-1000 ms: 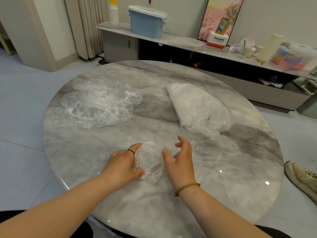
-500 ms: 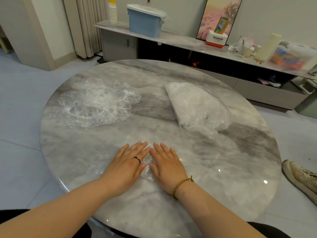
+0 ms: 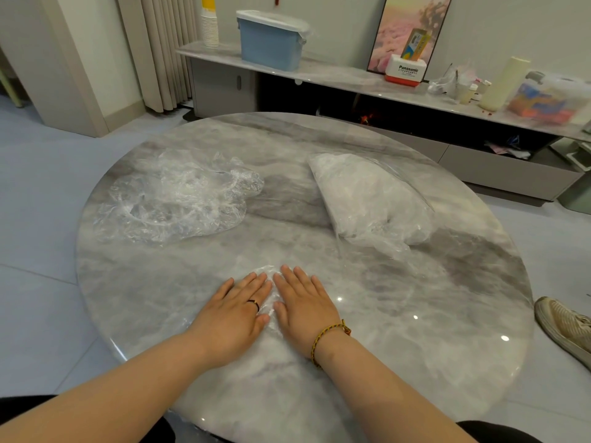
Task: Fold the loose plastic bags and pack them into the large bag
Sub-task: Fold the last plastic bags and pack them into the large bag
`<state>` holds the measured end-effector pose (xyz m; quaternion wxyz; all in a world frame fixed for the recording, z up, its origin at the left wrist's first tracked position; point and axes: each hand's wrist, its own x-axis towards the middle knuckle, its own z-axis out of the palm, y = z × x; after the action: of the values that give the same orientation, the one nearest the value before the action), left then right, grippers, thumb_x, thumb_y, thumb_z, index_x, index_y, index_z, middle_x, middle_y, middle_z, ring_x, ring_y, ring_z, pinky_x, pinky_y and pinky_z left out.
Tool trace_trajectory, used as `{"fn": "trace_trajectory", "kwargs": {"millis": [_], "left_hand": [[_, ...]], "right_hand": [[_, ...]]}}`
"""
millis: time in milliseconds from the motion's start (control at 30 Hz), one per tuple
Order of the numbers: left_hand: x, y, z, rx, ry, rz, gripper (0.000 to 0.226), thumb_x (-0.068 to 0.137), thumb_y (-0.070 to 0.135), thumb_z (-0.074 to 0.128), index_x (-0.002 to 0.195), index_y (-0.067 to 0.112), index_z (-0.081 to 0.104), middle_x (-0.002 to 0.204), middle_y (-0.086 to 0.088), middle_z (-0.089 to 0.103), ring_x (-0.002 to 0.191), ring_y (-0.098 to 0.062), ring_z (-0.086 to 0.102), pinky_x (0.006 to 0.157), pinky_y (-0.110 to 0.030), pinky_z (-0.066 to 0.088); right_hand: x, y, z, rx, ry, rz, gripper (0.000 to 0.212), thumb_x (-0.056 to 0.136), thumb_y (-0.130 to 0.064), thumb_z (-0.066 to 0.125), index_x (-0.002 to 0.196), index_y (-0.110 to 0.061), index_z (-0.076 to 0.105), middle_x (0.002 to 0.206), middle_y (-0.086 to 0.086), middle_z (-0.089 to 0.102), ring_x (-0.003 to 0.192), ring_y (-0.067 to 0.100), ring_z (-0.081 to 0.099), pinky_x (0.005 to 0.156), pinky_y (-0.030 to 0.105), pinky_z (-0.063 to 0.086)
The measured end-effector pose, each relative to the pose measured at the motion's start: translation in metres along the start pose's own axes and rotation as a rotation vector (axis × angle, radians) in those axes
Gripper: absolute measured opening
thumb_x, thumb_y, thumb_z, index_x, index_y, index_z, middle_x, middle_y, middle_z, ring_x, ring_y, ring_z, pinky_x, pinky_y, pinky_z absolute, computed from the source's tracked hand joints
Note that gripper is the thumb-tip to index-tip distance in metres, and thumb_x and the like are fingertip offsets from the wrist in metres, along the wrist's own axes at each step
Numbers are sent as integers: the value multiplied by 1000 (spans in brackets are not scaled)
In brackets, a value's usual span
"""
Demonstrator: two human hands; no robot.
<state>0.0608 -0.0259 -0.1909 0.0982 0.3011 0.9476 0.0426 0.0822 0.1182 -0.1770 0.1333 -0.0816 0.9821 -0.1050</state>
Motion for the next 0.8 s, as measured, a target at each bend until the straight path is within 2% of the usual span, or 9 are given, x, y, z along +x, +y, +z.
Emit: {"fn": "trace_trajectory", "kwargs": {"millis": [67,133,233,367,400,467,567,733,800], "left_hand": [[1,0,-2,-44,15,-20,86,73,61,-10,148,20,-4,155,6,-11,140,-5,-15,106,-19,-13],[2,2,-9,-187,11,-85,60,96,48,24,148,20,8,156,5,0,143,-8,0,112,-20,-4],[5,3,-17,-346,175,-249,63,92,43,45,145,20,20,152,5,19,140,-13,19,111,-24,11],[10,4,-23,-272,114,-408,69,85,49,54,142,22,24,142,5,35,133,-17,28,106,-28,20],[11,5,-26,-281,104,-411,58,85,48,56,134,25,35,132,6,44,130,-17,32,102,-28,23],[12,6,-29,-281,134,-396,21,84,45,57,90,28,46,97,7,51,119,-19,42,88,-27,27],[13,10,-33,-269,108,-361,37,84,42,57,63,25,31,81,6,43,107,-20,46,79,-25,26],[17,15,-44,-1011,214,-354,26,82,16,67,64,15,48,61,3,43,59,-13,44,52,-19,33],[17,18,-49,-1187,244,-314,22,81,10,68,67,14,52,60,3,41,54,-10,40,48,-12,35]], "right_hand": [[-1,0,0,36,12,5,52,101,-29,24,149,-19,4,157,-4,-7,144,11,-8,113,27,-11],[-3,-1,0,164,87,16,53,100,-26,32,148,-19,13,157,-3,0,144,10,-1,114,23,-6],[-7,1,-6,386,296,95,49,95,-20,45,142,-18,30,152,-2,20,139,13,19,111,18,11],[-11,8,-14,602,361,299,43,93,-20,50,134,-14,40,127,0,46,123,17,40,102,23,33],[-11,8,-15,649,330,338,43,92,-22,51,133,-13,40,118,-1,48,121,17,41,99,23,34],[-12,8,-16,714,266,387,44,92,-24,52,132,-13,40,104,-5,45,118,16,43,96,23,36],[-11,11,-18,744,210,394,47,91,-29,54,133,-10,40,102,-5,43,114,17,46,95,24,37],[-18,14,-32,1029,107,384,55,90,-32,56,135,-6,38,113,1,46,98,12,46,77,20,41],[-23,15,-35,1178,58,339,38,90,-28,56,122,-9,50,116,8,55,92,14,51,68,20,43]]}}
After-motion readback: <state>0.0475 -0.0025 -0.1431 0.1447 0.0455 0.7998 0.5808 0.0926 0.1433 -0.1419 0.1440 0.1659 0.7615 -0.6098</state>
